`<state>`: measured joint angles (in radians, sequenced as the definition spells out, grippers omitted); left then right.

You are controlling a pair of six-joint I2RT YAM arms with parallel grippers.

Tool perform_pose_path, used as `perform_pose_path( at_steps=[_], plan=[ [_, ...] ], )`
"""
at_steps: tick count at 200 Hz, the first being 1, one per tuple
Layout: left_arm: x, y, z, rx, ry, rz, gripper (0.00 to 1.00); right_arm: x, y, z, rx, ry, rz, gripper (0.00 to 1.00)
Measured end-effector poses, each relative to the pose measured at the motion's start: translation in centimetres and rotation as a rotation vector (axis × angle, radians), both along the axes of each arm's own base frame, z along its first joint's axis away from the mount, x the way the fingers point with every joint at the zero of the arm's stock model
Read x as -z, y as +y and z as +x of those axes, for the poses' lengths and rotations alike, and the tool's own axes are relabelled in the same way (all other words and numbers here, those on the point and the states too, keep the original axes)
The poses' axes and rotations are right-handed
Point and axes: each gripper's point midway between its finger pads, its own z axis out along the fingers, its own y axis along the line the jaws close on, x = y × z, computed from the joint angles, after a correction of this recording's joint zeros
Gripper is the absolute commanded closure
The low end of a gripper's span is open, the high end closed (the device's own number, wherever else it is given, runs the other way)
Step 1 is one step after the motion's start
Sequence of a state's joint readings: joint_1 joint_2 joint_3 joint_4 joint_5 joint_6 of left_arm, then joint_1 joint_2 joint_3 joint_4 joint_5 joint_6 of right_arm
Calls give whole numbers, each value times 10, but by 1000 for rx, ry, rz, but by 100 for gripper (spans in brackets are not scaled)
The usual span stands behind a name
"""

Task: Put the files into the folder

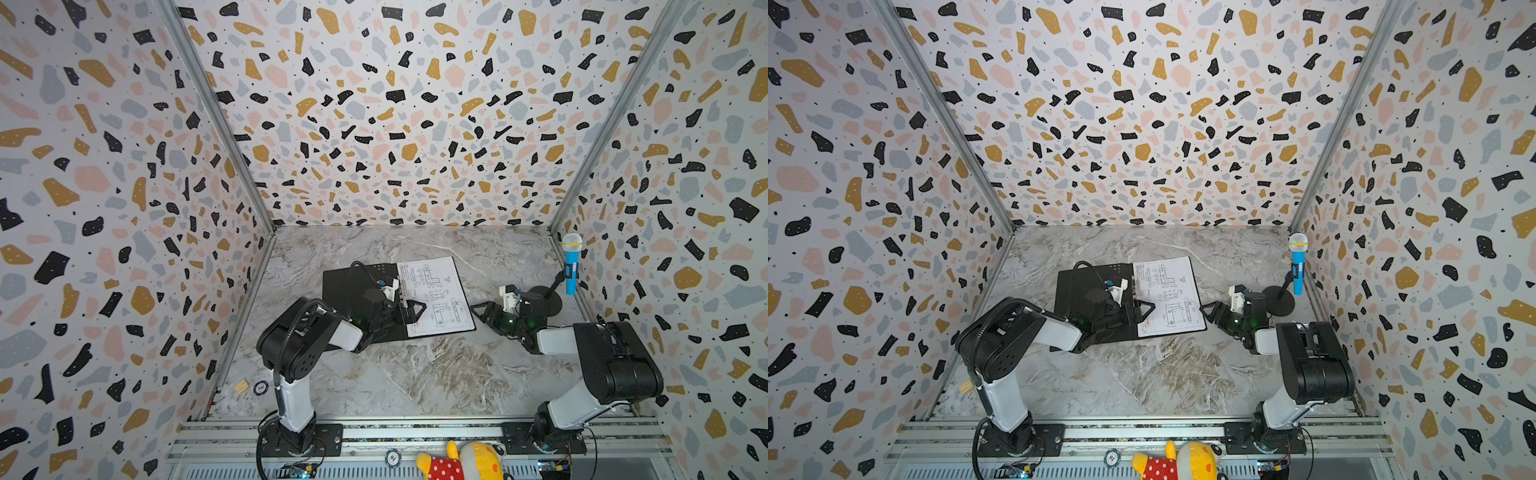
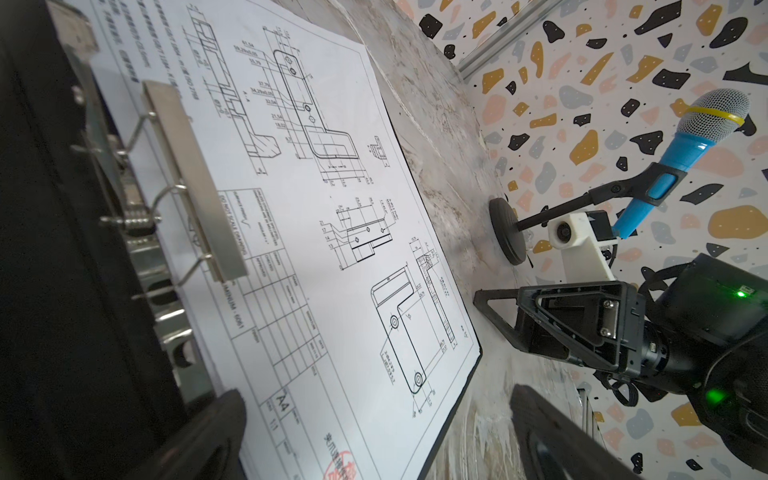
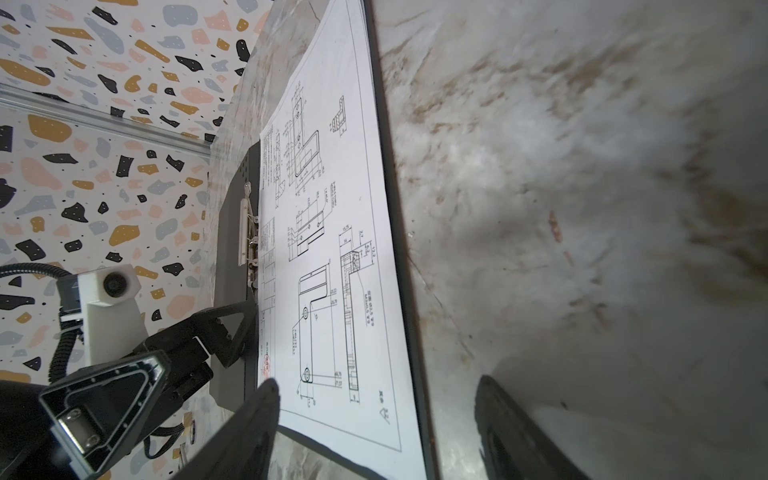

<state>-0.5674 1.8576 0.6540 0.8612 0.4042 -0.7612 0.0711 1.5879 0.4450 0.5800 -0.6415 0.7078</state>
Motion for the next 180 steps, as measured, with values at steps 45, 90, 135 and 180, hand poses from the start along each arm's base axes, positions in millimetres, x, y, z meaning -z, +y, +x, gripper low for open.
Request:
perform_pose_path(
  at_steps=[45,90,135,180],
  plan=[
    [-2,0,-1,-10,3,-7,0,0,2,-3,-20,1,7,25],
    [-17,9,1,-50,-27,26,0,0,2,-5,-24,0,4,25],
    [-29,18,10,-85,-46,67,0,0,1,-5,-24,-1,2,25],
    [-32,41,40,-147,-47,106,0,0,-2,-6,-25,3,2,24]
  ],
)
